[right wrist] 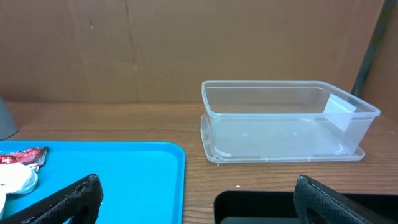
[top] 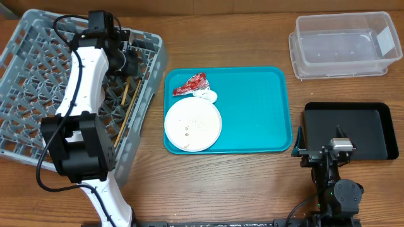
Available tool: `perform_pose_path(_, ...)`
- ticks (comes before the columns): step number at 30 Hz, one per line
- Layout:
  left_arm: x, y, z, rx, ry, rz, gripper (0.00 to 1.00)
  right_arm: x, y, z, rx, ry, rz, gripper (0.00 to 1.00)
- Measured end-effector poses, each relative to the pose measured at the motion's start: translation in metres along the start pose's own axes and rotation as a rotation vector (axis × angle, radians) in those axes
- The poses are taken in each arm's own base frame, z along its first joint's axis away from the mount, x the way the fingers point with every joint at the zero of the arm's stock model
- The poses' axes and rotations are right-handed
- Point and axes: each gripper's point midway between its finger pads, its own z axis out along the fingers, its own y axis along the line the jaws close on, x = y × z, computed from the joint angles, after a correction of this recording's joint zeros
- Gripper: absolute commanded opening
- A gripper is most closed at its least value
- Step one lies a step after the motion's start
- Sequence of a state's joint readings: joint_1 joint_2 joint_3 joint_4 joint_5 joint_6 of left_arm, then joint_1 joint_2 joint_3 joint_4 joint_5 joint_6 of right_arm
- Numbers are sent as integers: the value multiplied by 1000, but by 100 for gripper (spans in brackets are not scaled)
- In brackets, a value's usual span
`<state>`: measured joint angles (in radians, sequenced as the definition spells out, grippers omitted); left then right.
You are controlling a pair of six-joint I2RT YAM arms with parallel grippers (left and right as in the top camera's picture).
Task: Sort waste into correct bins and load items into the dishwasher
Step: 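Insert the second chopstick into the rack beside the first, then release the chopstick and adjust it in the rack with the left gripper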
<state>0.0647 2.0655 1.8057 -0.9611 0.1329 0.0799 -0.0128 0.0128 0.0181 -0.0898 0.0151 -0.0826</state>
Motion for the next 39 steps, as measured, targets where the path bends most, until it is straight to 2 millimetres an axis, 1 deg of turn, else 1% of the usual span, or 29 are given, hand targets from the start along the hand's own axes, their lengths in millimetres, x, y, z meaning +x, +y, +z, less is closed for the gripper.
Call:
perform_pose_path(4,-4,-9,-3,27,-9,13,4,0,0,0,0,0,0,100)
perform_pose_path(7,-10,-13,-12,37,-21,18,4,0,0,0,0,0,0,100)
perform_pose_path(10,-11,-15,-20,43,-14,27,4,0,0,0,0,0,0,100)
perform_pose_path(17,14,-26,-24,110,80,128,4,0,0,0,0,0,0,100)
perform_pose_path(21,17,-31,-24,142,86,183,4,0,0,0,0,0,0,100)
perform_pose_path(22,17,-31,-25,145,84,192,7,0,0,0,0,0,0,100)
perform_pose_path(23,17,-31,-25,148,83,200,25,0,0,0,0,0,0,99)
perform_pose_path(24,17,-31,-25,150,82,209,48,0,0,0,0,0,0,100)
perform_pose_path(26,17,-31,-24,152,83,214,82,0,0,0,0,0,0,100)
perform_pose_path(27,17,-30,-24,151,83,215,94,0,0,0,0,0,0,100)
perform_pose_path(28,17,-30,-24,151,81,216,100,0,0,0,0,0,0,100)
perform_pose_path(33,15,-29,-23,147,74,192,100,0,0,0,0,0,0,100)
perform_pose_path(35,16,-29,-23,149,78,182,98,0,0,0,0,0,0,100)
perform_pose_path(39,25,-34,-25,180,114,159,97,0,0,0,0,0,0,100)
